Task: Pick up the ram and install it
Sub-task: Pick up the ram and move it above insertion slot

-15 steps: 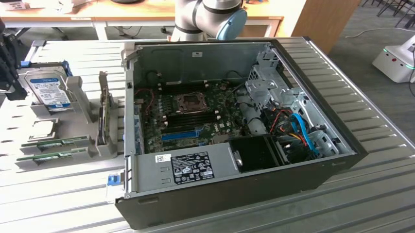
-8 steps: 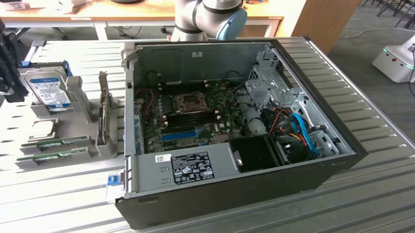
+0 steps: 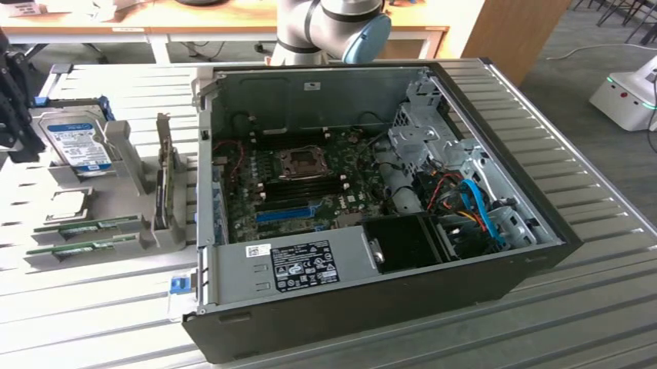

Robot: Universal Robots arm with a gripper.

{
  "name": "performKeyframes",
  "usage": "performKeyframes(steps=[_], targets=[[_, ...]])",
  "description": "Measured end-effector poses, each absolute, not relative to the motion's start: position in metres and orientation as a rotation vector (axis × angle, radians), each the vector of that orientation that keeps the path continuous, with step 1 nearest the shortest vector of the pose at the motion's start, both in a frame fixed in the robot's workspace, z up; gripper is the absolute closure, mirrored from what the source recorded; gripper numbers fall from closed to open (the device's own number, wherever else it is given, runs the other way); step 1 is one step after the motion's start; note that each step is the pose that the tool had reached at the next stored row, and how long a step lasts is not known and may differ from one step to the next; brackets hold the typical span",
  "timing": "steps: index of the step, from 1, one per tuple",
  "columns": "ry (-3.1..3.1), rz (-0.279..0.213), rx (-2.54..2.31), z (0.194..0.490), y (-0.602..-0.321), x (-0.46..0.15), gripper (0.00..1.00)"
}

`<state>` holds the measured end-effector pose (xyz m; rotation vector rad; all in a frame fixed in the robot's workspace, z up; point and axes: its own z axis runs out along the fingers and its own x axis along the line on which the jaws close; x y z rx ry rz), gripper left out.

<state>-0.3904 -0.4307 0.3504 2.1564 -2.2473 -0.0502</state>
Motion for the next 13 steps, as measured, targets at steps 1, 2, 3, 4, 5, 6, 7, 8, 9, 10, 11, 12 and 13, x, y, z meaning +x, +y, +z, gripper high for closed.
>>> performKeyframes(steps=[1,2,3,4,5,6,7,8,9,10,11,12,13], targets=[[-2.247,-0.05,2.156,0.349,-0.431,-0.39,0.77],[-2.247,-0.05,2.156,0.348,-0.431,-0.39,0.77],[-2.247,-0.05,2.156,0.347,-0.431,-0.39,0.77],[-2.247,-0.05,2.156,0.345,-0.431,-0.39,0.77],[-2.247,-0.05,2.156,0.344,-0.431,-0.39,0.77],[-2.247,-0.05,2.156,0.342,-0.431,-0.39,0.77],[-2.247,-0.05,2.156,0.341,-0.431,-0.39,0.77],[-2.247,-0.05,2.156,0.339,-0.431,-0.39,0.77],[-2.247,-0.05,2.156,0.338,-0.431,-0.39,0.77],[-2.247,-0.05,2.156,0.336,-0.431,-0.39,0.77],[-2.247,-0.05,2.156,0.335,-0.431,-0.39,0.77],[-2.247,-0.05,2.156,0.334,-0.431,-0.39,0.77],[-2.247,-0.05,2.156,0.332,-0.431,-0.39,0.77]])
